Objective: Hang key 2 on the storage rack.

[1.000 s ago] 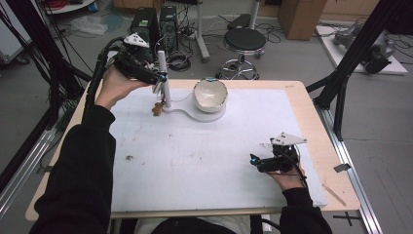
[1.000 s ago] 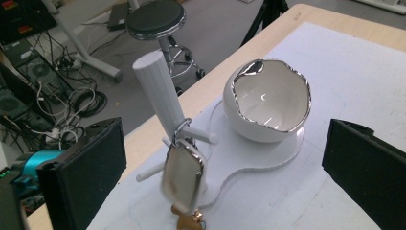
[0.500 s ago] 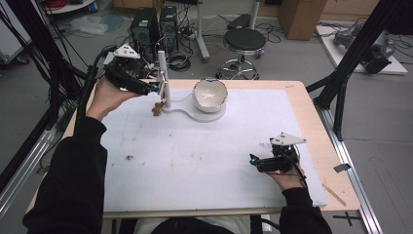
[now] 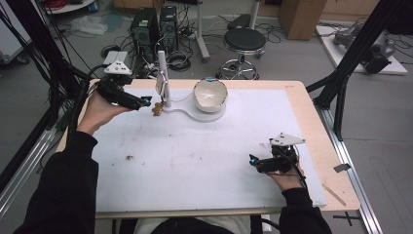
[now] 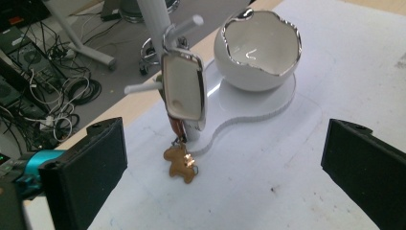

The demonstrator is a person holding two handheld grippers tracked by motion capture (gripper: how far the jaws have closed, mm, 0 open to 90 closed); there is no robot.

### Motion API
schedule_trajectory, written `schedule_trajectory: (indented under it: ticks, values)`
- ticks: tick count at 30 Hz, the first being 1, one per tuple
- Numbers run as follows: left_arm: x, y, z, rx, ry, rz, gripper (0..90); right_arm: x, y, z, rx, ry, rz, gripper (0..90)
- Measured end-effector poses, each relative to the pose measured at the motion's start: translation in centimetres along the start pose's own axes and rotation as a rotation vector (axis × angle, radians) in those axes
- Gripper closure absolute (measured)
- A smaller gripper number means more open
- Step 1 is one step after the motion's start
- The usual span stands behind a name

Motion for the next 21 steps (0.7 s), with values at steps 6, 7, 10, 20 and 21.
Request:
schedule_trajectory:
  ticks: [6,7,10,20,21]
  values:
    - [-1.6,-0.2,-0.2,-0.008,-0.006,-0.021,2.2,0.0,0.0,0.0,-0.001,-0.002,0.000,0.6]
    - [-1.8,-0.2,-0.3,-0.006,-0.008,-0.023,2.2,0.0,0.0,0.0,-0.001,-0.002,-0.001,0.6]
    - [-2.7,-0.3,-0.5,-0.009,-0.007,-0.034,2.2,-0.1,0.0,0.0,-0.002,-0.004,-0.001,0.6]
    - [-5.7,-0.2,-1.1,-0.002,-0.033,-0.061,2.2,-0.1,-0.1,-0.1,-0.002,-0.003,-0.001,0.6]
    - [-6.0,-0.2,-1.2,-0.007,-0.036,-0.067,2.2,-0.1,-0.1,-0.1,-0.002,-0.003,-0.001,0.6]
Point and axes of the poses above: each handheld gripper's, and its own axes: z roughly forward along the jaws, x roughly out of its top, y roughly to its right, the point moved 3 cm from there along z, roughly forward along the jaws, and after that the axes turned 1 degree about -x, right-handed, at the moved point
